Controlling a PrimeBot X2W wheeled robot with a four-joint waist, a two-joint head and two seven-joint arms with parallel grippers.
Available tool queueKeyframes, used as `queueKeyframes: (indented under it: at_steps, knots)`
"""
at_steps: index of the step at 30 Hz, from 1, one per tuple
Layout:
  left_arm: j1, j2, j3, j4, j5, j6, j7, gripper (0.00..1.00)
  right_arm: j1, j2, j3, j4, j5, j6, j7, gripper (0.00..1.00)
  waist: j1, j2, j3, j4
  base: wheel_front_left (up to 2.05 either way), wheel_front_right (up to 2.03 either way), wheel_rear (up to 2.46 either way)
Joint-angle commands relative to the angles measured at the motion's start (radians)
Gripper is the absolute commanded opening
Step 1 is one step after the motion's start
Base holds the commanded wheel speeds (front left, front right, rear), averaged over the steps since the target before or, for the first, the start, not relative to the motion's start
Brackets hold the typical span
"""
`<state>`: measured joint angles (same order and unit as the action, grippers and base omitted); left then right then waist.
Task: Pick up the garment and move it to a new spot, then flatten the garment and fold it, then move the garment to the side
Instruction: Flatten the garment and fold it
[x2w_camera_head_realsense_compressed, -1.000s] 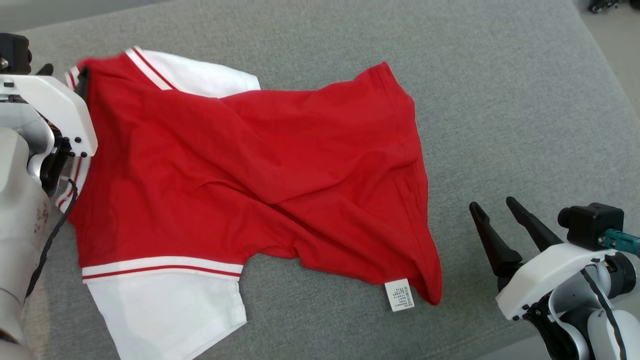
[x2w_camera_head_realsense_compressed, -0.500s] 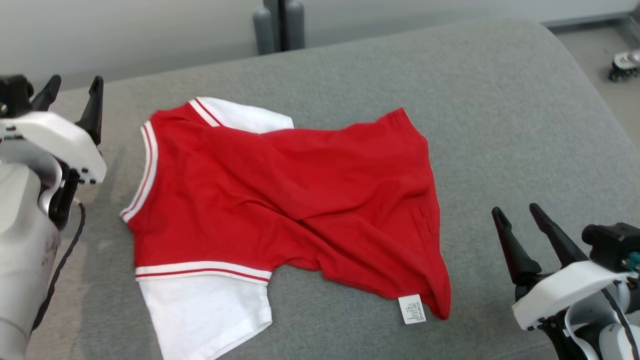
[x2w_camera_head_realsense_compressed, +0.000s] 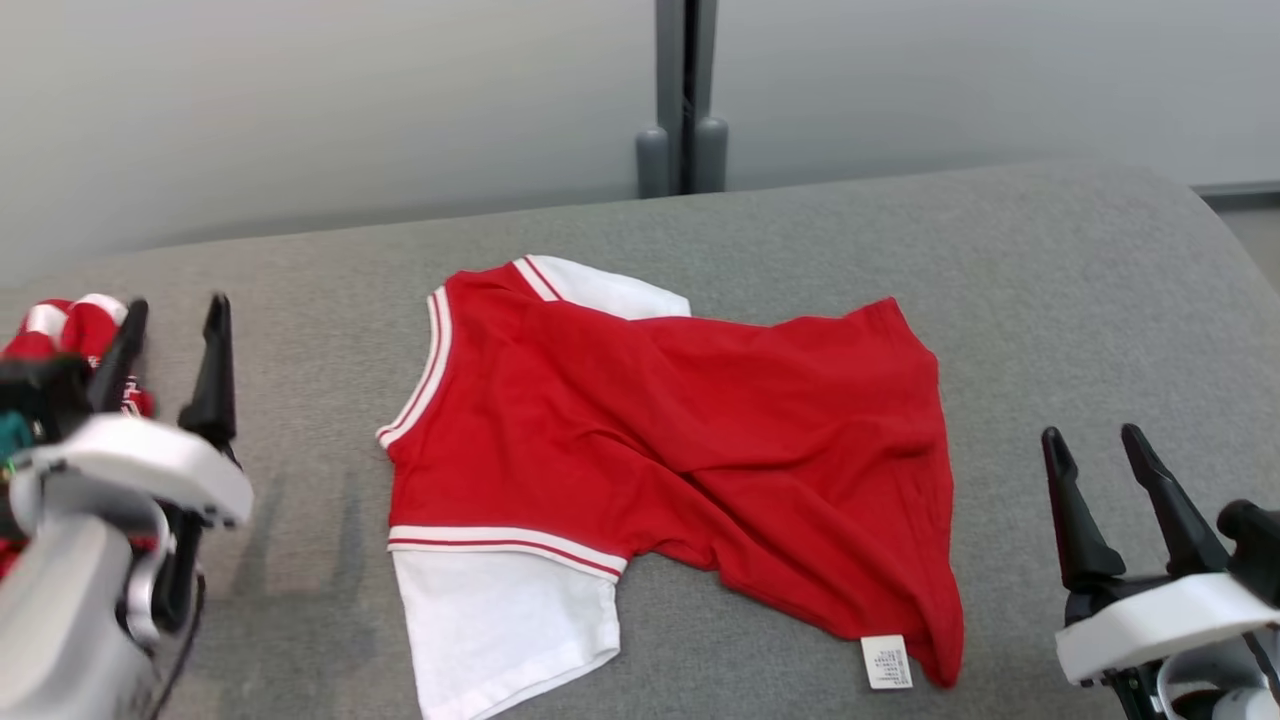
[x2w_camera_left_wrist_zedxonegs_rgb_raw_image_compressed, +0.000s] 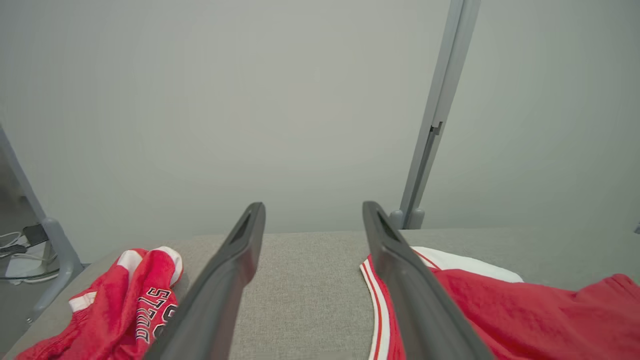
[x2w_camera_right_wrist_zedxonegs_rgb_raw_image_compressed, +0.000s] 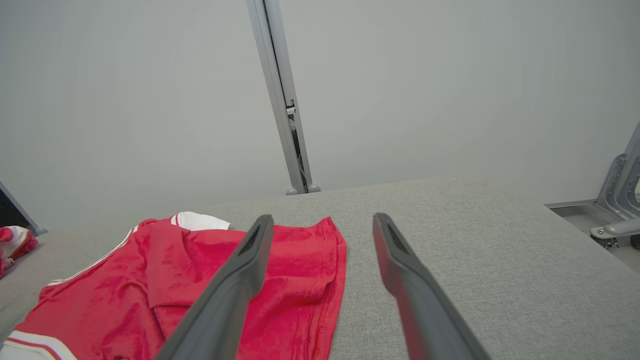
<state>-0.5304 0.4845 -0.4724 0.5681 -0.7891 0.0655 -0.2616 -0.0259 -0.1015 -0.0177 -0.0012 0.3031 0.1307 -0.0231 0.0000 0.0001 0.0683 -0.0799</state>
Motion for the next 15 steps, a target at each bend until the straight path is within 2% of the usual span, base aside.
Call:
queueKeyframes:
  at_steps: [1, 6, 9, 10, 15]
  knots:
    - [0.063, 0.002, 0.021, -0.067, 0.009, 0.032, -0.004, 1.0, 0.018, 0.002, -0.01, 0.0, -0.005, 0.0, -0.017, 1.0, 0.0, -0.0001, -0.021, 0.023, 0.0, 0.0, 0.0]
    - [0.276, 0.005, 0.096, -0.312, 0.028, 0.138, -0.004, 1.0, 0.061, 0.019, -0.03, -0.011, -0.015, 0.0, -0.052, 1.0, 0.0, -0.0001, -0.042, 0.038, 0.0, 0.0, 0.0]
    - [0.37, 0.0, 0.102, -0.424, 0.036, 0.179, -0.003, 1.0, 0.082, 0.024, -0.038, -0.015, -0.022, 0.0, -0.058, 1.0, 0.0, -0.0001, -0.049, 0.041, 0.0, 0.0, 0.0]
    - [0.37, 0.0, 0.102, -0.424, 0.036, 0.179, -0.003, 1.0, 0.082, 0.024, -0.038, -0.015, -0.022, 0.0, -0.058, 1.0, 0.0, -0.0001, -0.049, 0.041, 0.0, 0.0, 0.0]
    - [0.479, -0.018, 0.119, -0.545, 0.06, 0.236, -0.003, 1.0, 0.107, 0.03, -0.044, -0.024, -0.049, 0.0, -0.055, 1.0, 0.0, -0.0001, -0.054, 0.036, 0.0, 0.0, 0.0]
